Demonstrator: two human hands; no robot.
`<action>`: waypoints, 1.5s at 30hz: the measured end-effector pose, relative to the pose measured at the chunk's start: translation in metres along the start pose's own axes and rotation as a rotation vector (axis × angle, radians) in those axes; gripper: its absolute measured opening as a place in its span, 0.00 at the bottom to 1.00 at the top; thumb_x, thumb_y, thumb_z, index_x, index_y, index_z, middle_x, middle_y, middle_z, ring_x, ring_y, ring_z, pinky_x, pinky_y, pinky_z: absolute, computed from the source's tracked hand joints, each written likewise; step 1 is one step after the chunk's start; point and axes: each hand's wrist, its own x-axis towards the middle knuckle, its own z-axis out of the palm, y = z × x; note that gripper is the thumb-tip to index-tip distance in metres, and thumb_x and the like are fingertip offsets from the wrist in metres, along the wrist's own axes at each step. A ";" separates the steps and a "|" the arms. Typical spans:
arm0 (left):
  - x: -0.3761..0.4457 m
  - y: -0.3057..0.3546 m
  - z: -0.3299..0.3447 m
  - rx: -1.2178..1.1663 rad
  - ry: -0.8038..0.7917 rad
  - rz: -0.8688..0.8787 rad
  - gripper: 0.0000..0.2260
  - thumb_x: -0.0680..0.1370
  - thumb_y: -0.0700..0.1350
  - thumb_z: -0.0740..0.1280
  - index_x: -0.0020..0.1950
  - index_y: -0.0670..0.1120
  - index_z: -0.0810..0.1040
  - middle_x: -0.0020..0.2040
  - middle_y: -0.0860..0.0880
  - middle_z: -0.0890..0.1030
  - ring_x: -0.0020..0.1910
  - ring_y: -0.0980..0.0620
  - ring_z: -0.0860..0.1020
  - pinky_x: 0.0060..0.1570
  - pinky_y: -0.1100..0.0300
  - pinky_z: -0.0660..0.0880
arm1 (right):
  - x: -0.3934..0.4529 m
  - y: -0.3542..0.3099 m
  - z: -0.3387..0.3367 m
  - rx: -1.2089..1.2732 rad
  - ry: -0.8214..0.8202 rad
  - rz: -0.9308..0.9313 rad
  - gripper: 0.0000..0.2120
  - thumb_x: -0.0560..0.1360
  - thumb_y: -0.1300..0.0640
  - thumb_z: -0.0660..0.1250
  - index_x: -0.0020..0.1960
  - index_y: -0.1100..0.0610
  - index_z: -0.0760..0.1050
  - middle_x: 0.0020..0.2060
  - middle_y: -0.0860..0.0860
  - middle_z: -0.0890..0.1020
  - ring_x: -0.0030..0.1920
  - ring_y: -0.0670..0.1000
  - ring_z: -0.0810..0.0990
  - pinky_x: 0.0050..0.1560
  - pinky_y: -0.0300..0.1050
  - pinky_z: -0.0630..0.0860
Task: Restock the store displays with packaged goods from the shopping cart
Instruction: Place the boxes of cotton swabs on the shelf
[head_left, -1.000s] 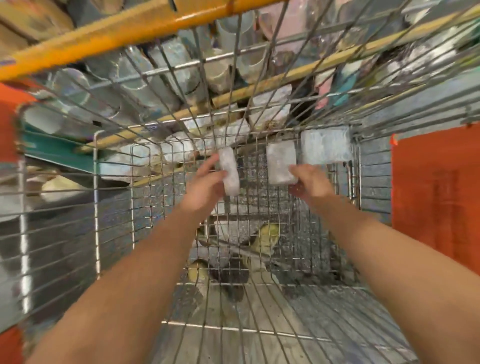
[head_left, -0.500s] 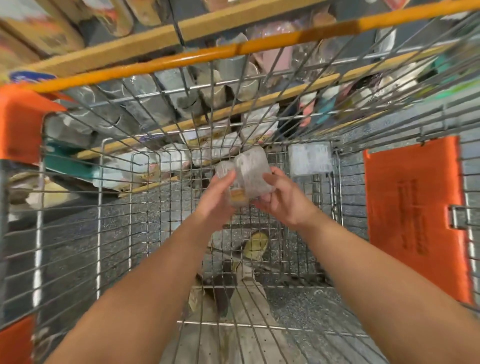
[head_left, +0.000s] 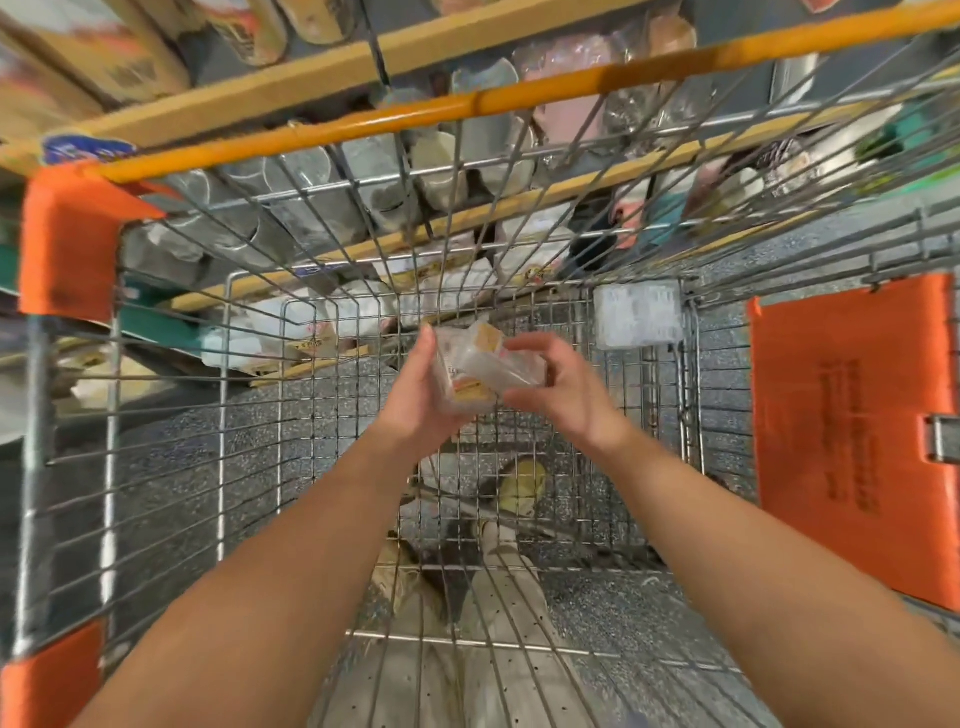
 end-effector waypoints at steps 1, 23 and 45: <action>0.000 0.000 0.001 0.027 0.001 0.000 0.37 0.73 0.68 0.55 0.73 0.45 0.70 0.67 0.39 0.77 0.65 0.40 0.77 0.60 0.47 0.75 | 0.001 0.000 0.002 -0.026 -0.017 -0.010 0.26 0.70 0.56 0.75 0.67 0.53 0.72 0.54 0.36 0.74 0.49 0.39 0.79 0.44 0.28 0.76; 0.051 -0.037 0.032 0.093 0.229 -0.159 0.11 0.79 0.40 0.67 0.60 0.43 0.72 0.51 0.45 0.82 0.46 0.45 0.83 0.39 0.53 0.83 | 0.070 0.086 -0.085 0.038 0.688 0.453 0.32 0.76 0.44 0.70 0.74 0.58 0.65 0.71 0.56 0.69 0.68 0.56 0.71 0.62 0.44 0.69; 0.042 -0.041 0.001 0.112 0.281 -0.092 0.14 0.79 0.40 0.66 0.64 0.43 0.72 0.57 0.43 0.82 0.51 0.44 0.83 0.52 0.44 0.81 | 0.113 0.065 -0.044 -0.252 0.534 0.465 0.50 0.68 0.38 0.75 0.78 0.56 0.54 0.74 0.57 0.59 0.72 0.61 0.64 0.68 0.57 0.68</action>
